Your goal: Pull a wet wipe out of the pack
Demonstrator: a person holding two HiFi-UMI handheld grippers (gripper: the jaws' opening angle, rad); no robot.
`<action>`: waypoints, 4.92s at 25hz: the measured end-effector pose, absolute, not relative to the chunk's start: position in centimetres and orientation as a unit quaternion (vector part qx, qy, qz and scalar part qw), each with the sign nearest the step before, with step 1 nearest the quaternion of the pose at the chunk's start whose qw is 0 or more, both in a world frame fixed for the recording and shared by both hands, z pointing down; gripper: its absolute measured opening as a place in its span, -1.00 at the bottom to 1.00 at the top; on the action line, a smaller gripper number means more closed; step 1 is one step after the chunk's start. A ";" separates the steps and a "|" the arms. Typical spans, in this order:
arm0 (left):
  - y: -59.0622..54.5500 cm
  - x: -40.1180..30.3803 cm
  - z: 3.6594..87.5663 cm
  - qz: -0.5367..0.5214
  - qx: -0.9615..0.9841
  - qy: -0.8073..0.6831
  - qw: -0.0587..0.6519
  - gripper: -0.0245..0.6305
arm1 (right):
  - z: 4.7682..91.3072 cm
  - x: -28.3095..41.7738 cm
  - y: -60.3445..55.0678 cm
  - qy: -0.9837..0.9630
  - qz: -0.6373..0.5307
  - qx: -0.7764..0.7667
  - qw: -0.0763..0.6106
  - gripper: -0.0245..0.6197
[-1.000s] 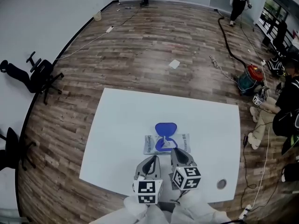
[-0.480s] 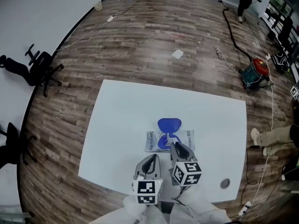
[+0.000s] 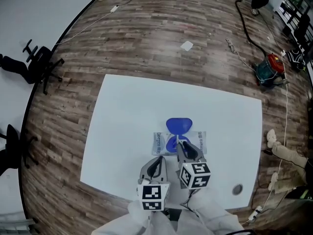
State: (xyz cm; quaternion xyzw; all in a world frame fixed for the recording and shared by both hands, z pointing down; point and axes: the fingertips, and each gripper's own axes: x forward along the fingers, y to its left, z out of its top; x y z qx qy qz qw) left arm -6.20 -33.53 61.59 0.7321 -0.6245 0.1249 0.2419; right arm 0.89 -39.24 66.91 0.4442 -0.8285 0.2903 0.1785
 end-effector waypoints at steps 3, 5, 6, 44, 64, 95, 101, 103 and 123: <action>-33.6 -6.6 61.9 0.126 0.728 -0.626 0.250 -0.94 | 67.2 0.7 -39.4 -0.825 0.297 0.443 0.187 -0.72; -33.5 -6.8 62.2 0.126 0.725 -0.627 0.253 -0.94 | 67.5 0.6 -39.4 -0.823 0.298 0.444 0.191 -0.72; -33.5 -6.9 62.2 0.127 0.724 -0.628 0.255 -0.94 | 67.5 0.6 -39.4 -0.823 0.298 0.443 0.193 -0.72; -33.4 -6.6 60.8 0.120 0.731 -0.624 0.248 -0.94 | 65.1 0.7 -39.1 -0.823 0.284 0.457 0.181 -0.87; -32.1 -6.3 58.7 0.110 0.745 -0.617 0.229 -0.93 | 61.4 1.7 -38.4 -0.824 0.265 0.478 0.152 -0.87; -33.0 -4.5 54.1 0.076 0.770 -0.605 0.189 -0.94 | 52.5 4.4 -37.3 -0.838 0.203 0.498 0.094 -0.88; -33.4 -3.5 52.7 0.070 0.784 -0.593 0.172 -0.94 | 50.8 6.0 -36.4 -0.833 0.193 0.513 0.077 -0.88; -33.4 -3.2 52.5 0.071 0.788 -0.588 0.169 -0.94 | 50.7 6.5 -36.0 -0.830 0.192 0.518 0.073 -0.87; -32.1 -1.4 53.1 0.079 0.803 -0.567 0.167 -0.94 | 53.7 8.9 -31.2 -0.804 0.217 0.550 0.067 -0.88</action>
